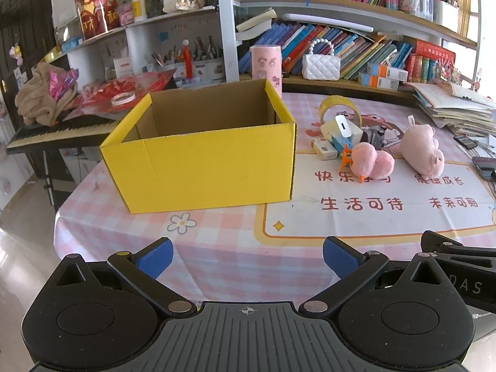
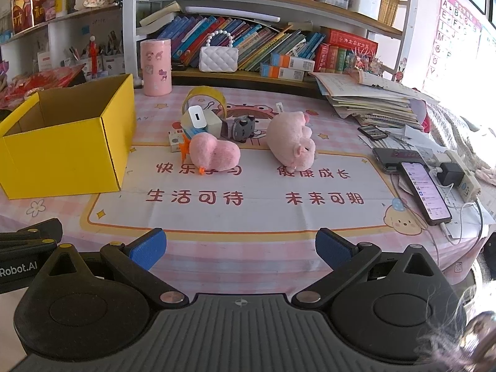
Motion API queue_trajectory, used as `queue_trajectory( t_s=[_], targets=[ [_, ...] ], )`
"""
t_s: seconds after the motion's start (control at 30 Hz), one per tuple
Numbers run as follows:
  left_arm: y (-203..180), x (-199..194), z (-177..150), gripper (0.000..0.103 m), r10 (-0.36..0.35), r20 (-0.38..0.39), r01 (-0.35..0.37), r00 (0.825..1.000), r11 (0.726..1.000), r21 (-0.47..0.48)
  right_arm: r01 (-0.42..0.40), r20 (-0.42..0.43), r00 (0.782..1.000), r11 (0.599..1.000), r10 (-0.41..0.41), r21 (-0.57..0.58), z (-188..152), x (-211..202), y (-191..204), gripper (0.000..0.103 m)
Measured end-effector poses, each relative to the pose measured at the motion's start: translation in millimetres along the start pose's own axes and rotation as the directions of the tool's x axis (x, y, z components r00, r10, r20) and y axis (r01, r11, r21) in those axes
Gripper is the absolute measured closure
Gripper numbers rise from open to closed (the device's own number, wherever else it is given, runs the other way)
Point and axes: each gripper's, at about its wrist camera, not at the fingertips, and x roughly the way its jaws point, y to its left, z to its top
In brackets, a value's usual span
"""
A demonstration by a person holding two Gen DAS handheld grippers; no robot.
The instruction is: Organize objects
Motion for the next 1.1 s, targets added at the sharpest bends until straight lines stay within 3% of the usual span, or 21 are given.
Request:
queue_trajectory(
  t_s=[1.1],
  targets=[
    [1.6,10.6,4.1,0.0,0.002,-0.029,-0.002,1.0,1.0,-0.002,0.0,-0.022,1.0,1.0,0.0,-0.011,3.6,9.6,5.4,0.0]
  ],
)
